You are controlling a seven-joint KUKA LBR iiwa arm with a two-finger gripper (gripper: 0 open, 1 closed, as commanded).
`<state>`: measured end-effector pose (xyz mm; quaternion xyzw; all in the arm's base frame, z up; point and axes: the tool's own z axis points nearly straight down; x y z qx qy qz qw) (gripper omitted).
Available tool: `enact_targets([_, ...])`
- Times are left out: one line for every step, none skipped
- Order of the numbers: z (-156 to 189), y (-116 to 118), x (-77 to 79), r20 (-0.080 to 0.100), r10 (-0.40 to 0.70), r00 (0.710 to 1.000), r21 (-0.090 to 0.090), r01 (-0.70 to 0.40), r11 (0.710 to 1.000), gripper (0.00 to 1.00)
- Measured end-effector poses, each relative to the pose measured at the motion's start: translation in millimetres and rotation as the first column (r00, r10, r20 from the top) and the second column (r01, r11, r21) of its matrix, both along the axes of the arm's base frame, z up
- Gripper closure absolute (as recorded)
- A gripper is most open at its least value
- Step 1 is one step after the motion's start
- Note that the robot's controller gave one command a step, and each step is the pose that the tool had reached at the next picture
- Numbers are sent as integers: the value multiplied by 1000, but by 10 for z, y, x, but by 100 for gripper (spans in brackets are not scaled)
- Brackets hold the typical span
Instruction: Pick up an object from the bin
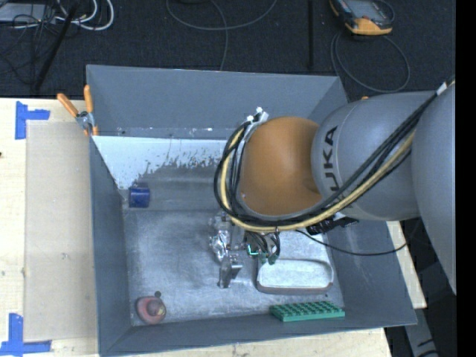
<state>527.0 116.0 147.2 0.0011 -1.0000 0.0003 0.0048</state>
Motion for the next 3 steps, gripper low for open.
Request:
enact_targets([-756, -418, 349, 7, -200, 980, 3, 200, 980, 0])
enact_targets([-740, -419, 359, 11, -203, 979, 4, 203, 979, 100])
enact_targets([1597, -460, 325, 18, 232, 973, 0, -232, 973, 100])
